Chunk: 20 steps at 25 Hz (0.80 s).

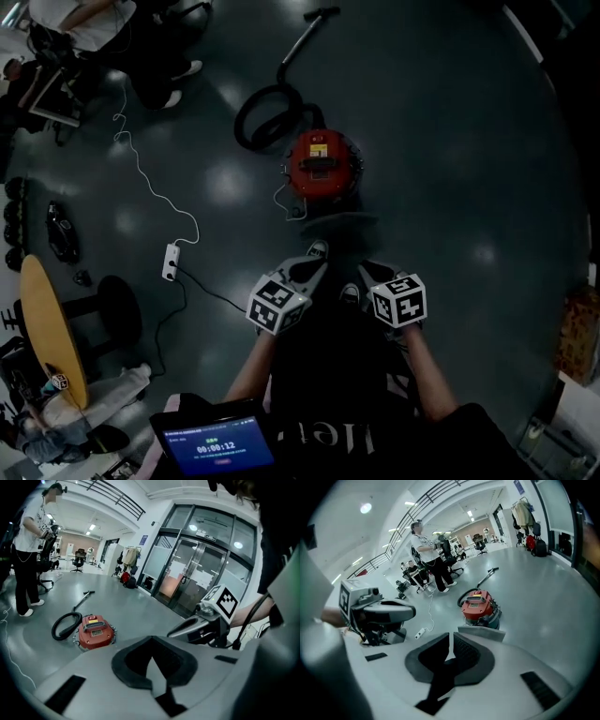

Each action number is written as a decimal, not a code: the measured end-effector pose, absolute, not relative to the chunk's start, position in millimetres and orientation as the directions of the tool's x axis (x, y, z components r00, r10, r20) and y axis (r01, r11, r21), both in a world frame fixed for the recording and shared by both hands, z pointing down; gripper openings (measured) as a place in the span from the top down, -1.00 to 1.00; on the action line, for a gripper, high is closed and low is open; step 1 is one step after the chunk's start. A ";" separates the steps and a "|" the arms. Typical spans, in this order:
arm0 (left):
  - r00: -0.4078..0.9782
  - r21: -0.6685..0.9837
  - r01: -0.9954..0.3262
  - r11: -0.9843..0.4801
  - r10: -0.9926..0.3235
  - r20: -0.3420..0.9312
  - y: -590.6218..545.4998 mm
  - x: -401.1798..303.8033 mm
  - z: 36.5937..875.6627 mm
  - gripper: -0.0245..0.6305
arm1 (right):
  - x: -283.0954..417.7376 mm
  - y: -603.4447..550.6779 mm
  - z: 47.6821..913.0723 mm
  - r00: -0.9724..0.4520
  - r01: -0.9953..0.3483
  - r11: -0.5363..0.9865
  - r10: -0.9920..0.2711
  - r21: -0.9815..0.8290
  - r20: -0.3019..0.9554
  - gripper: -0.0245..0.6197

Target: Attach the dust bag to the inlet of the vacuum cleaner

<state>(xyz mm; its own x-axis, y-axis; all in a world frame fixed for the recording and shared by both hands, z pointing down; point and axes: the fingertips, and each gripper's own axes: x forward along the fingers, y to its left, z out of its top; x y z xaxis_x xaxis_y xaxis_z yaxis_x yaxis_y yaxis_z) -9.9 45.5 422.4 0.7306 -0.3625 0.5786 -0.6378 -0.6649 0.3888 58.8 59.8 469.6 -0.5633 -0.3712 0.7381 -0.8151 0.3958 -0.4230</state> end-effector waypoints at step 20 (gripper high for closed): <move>0.658 0.372 -0.747 -0.552 -0.528 0.537 184.3 -97.5 332.0 0.91 | 10.6 176.2 405.6 -0.563 -0.819 0.411 -0.450 -0.399 0.693 0.79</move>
